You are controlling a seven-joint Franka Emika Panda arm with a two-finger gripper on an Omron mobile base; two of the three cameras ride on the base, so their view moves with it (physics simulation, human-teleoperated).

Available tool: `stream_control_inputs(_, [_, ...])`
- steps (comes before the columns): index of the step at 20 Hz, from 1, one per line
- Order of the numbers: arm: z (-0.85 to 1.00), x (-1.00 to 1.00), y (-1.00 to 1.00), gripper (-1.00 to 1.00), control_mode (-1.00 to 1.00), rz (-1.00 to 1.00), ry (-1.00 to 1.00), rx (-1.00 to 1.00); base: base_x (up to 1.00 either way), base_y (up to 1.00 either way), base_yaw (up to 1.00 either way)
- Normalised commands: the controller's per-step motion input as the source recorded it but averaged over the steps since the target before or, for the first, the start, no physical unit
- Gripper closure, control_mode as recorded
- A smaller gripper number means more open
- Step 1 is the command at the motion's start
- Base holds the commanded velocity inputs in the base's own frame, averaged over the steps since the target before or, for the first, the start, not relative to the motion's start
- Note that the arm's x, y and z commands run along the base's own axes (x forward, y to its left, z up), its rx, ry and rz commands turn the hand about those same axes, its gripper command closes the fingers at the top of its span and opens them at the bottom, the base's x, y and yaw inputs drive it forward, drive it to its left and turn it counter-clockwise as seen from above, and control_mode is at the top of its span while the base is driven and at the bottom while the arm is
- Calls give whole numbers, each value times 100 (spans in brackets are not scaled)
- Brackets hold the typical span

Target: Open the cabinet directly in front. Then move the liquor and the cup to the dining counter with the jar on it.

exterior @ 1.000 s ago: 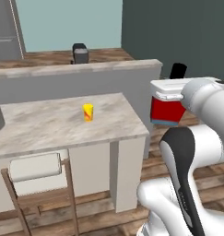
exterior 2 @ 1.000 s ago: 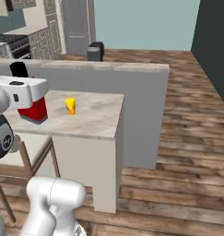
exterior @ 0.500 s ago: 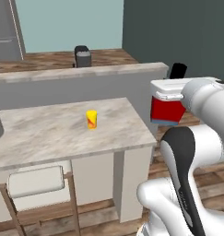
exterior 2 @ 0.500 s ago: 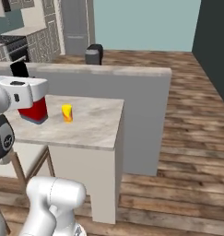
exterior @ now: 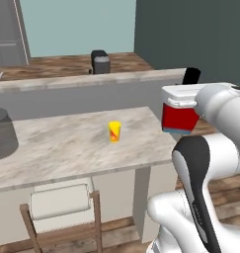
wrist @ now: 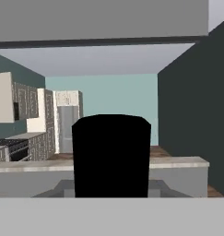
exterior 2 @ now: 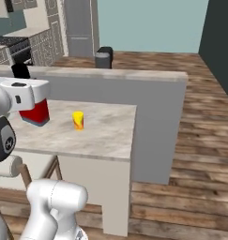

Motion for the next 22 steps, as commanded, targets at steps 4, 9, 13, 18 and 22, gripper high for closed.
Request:
stream_control_inputs(4, [0, 0, 0, 100, 100, 0, 0, 0, 19, 58, 0])
stream_control_inputs(9, [0, 0, 0, 100, 100, 0, 0, 0, 23, 40, 0])
stream_control_inputs(13, [0, 0, 0, 100, 100, 0, 0, 0, 24, 1, 0])
stream_control_inputs(18, [0, 19, 0, 100, -100, 0, 0, 0, 11, 0, 0])
stream_control_inputs(22, [0, 39, 0, 100, -100, 0, 0, 0, 0, 0, 0])
